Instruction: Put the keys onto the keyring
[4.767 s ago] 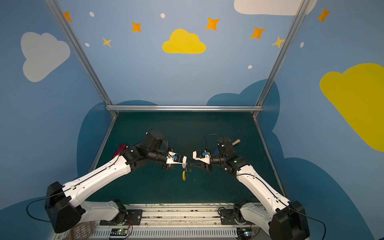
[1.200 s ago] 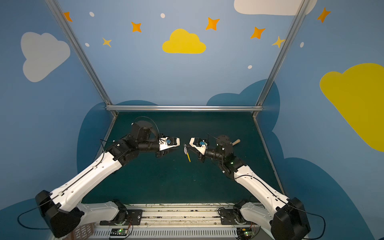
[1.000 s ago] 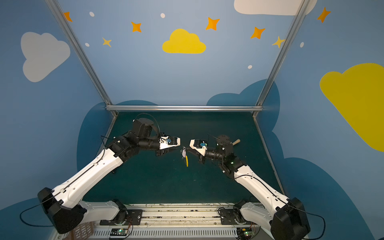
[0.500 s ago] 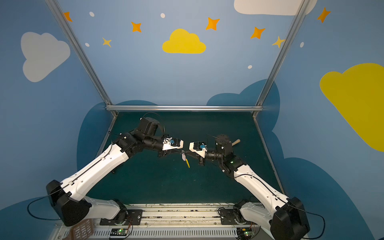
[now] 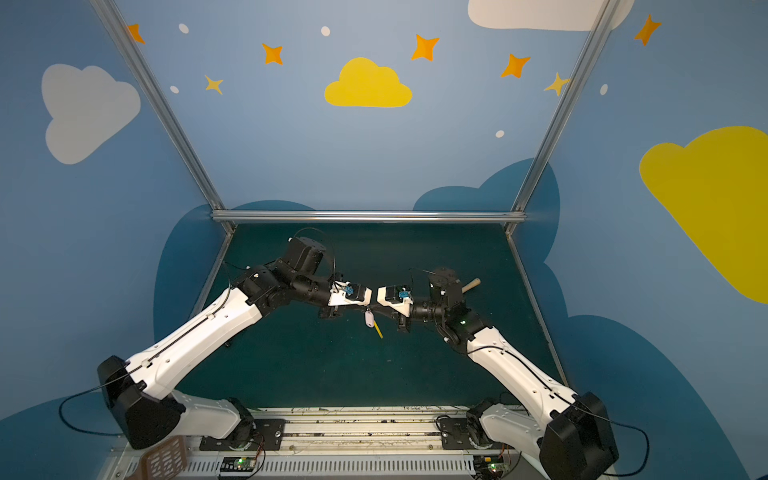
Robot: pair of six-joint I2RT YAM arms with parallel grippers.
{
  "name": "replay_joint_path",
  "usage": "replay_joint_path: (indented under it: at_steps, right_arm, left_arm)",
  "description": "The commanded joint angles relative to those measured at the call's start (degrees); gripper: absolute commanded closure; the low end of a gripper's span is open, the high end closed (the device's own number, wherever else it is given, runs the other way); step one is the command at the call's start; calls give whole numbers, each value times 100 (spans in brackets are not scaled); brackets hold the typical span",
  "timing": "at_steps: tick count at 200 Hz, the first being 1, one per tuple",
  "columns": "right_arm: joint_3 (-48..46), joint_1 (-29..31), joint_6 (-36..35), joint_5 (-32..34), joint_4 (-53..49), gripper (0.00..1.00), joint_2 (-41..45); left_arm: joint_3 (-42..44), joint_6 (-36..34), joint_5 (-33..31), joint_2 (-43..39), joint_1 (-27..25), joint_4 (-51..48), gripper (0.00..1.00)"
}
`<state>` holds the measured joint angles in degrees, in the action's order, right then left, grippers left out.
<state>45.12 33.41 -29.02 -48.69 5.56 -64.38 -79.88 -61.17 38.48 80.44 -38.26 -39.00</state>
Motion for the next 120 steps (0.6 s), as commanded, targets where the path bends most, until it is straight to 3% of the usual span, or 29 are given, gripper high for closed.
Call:
replay_joint_path:
  at_steps: [1, 22, 48, 59, 79, 120]
  right_arm:
    - [261, -1, -124, -133, -150, 100, -31]
    - [266, 4, -163, -77, -199, 100, -32]
    - [244, -26, 158, 311, -156, 100, -17]
    - [167, -44, 357, 685, -96, 87, 53]
    - [22, -104, 581, 1308, -170, 73, 294]
    - [-112, -177, 1103, 2015, -722, 72, 803]
  left_arm:
    - [-138, -62, 67, 41, -24, -158, 89]
    - [-182, -41, 72, 76, -36, -169, 96]
    - [-217, 152, 2, 130, -46, -117, 96]
    - [-251, 327, -120, 153, -38, -81, 96]
    - [-275, 591, -295, 182, -43, -76, 96]
    - [-78, 1249, -651, 93, -52, 308, 97]
